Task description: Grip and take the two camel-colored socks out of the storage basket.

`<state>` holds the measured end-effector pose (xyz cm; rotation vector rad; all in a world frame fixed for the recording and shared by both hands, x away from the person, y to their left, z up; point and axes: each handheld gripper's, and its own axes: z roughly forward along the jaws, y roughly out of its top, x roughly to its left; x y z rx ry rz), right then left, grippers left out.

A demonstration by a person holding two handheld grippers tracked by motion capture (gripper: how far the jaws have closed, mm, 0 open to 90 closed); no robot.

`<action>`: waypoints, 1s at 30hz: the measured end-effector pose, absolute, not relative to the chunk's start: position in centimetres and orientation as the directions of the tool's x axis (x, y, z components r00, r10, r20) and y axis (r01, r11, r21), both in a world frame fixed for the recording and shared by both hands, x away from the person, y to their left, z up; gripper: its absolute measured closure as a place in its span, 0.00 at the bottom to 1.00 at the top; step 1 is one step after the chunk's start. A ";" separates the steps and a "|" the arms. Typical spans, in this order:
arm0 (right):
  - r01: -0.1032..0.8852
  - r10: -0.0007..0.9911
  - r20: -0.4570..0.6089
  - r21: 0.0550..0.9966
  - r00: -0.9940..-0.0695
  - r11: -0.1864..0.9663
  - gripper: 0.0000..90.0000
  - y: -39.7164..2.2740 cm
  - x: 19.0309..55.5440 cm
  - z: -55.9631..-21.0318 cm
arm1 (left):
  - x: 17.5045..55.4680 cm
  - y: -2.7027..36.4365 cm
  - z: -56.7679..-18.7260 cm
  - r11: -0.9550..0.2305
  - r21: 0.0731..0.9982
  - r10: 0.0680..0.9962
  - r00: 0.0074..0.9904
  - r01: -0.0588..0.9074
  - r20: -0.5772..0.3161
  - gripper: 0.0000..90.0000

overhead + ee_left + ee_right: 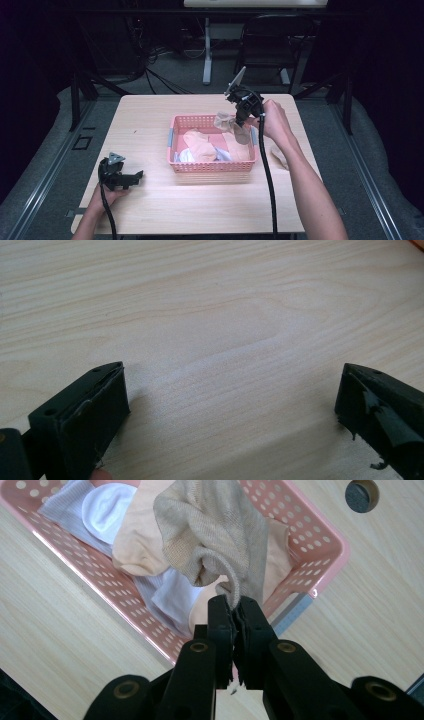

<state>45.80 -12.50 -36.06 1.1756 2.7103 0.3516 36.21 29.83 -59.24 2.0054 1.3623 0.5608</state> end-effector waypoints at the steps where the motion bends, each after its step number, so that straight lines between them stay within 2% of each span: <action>1: 0.695 0.734 -0.062 0.277 -0.676 0.663 0.96 -12.7 45.7 -35.9 | 36.2 29.8 -59.2 -0.256 0.711 0.929 0.371 0.655 -0.007 0.00; 9: 0.713 0.760 -0.063 0.303 -0.647 0.632 0.96 -15.1 45.2 -34.6 | 36.2 29.8 -59.2 -0.257 0.711 0.929 0.371 0.654 -0.006 0.00; 20: 0.761 0.818 -0.057 0.334 -0.572 0.556 0.96 -20.6 44.4 -33.3 | 36.2 29.8 -59.2 -0.254 0.712 0.930 0.368 0.655 -0.007 0.00; 30: 0.796 0.851 -0.062 0.325 -0.521 0.511 0.96 -24.8 43.6 -32.7 | 36.2 29.8 -59.2 -0.254 0.712 0.930 0.368 0.655 -0.007 0.00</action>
